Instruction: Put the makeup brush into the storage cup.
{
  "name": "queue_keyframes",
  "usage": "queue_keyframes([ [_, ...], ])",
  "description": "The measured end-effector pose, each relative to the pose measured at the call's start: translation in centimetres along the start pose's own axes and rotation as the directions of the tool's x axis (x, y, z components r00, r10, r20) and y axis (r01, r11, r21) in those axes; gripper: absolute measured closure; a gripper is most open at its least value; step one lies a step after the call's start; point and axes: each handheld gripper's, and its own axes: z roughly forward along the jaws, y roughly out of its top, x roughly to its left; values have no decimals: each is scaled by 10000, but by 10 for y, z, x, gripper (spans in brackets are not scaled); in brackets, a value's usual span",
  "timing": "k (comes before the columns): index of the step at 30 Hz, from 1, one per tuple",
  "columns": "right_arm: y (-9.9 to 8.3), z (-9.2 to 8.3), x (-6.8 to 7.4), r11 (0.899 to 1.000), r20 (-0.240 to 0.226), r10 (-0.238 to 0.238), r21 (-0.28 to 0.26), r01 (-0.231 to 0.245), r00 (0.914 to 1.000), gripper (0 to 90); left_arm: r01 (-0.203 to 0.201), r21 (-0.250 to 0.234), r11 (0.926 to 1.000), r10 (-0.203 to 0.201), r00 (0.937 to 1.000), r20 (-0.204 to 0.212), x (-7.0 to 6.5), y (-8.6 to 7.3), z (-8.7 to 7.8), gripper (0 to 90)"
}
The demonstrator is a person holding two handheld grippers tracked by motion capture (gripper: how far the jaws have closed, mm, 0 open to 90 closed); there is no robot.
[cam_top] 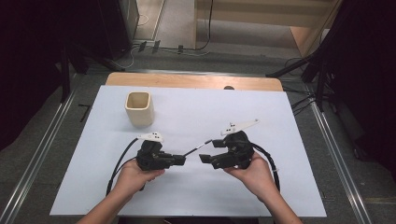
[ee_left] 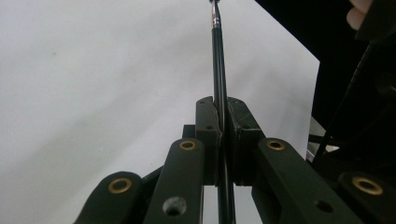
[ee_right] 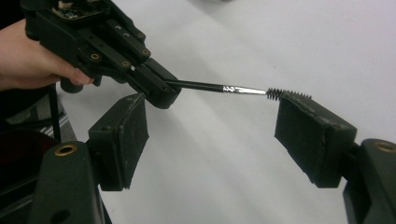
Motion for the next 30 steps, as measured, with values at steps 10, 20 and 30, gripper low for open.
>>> queue_keyframes([
  [10, -17, 2, -2, 9955, 233, 662, -697, -644, 9975, 271, 382, -1055, 9937, -401, 9991, -162, -4, -10, -2, 850],
  [20, -30, 9, 1, 9812, 313, 1216, -1548, -1154, 9921, 281, 497, -1745, 9834, -544, 9983, -226, -8, -19, 2, 850],
  [30, -35, 11, 3, 9666, 160, 1527, -2109, -1460, 9881, 304, 869, -2389, 9671, -922, 9957, -109, -12, -29, 8, 851],
])
